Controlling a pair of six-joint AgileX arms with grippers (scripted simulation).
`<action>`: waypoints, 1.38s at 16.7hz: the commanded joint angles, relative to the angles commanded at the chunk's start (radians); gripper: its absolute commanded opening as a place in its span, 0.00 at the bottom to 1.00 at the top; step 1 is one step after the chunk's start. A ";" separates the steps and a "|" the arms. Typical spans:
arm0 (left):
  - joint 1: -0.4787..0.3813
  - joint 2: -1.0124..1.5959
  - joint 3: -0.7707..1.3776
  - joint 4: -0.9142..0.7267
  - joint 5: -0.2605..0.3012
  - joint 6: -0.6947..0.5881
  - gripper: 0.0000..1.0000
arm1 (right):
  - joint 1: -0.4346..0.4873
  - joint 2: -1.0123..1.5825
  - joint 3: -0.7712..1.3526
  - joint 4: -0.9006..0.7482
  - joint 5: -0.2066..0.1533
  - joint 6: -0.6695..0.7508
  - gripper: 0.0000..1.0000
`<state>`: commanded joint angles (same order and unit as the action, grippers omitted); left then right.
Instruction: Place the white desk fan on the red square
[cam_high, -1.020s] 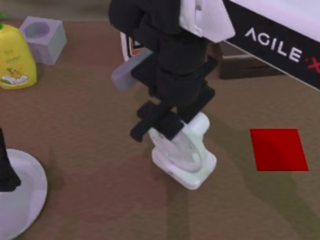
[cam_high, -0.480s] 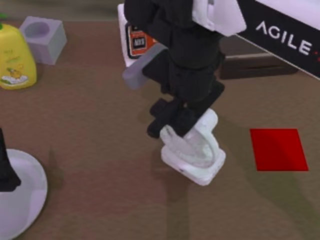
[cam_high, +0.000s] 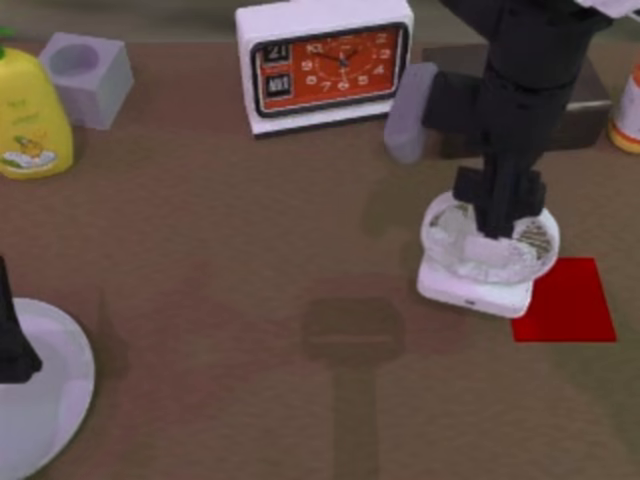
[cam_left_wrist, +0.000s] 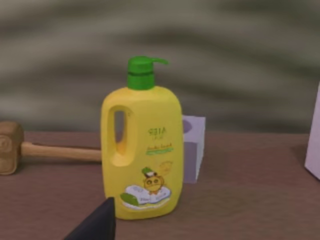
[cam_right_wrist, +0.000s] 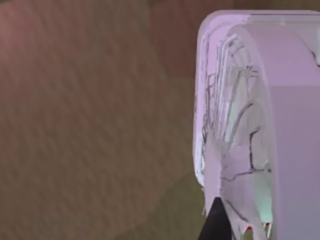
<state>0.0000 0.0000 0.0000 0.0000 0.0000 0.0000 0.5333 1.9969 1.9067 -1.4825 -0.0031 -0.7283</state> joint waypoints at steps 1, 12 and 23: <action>0.000 0.000 0.000 0.000 0.000 0.000 1.00 | -0.035 -0.022 -0.030 0.009 -0.001 -0.088 0.00; 0.000 0.000 0.000 0.000 0.000 0.000 1.00 | -0.241 -0.152 -0.223 0.063 -0.002 -0.550 0.00; 0.000 0.000 0.000 0.000 0.000 0.000 1.00 | -0.244 -0.143 -0.349 0.198 -0.002 -0.553 0.00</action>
<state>0.0000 0.0000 0.0000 0.0000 0.0000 0.0000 0.2891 1.8542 1.5574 -1.2846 -0.0049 -1.2813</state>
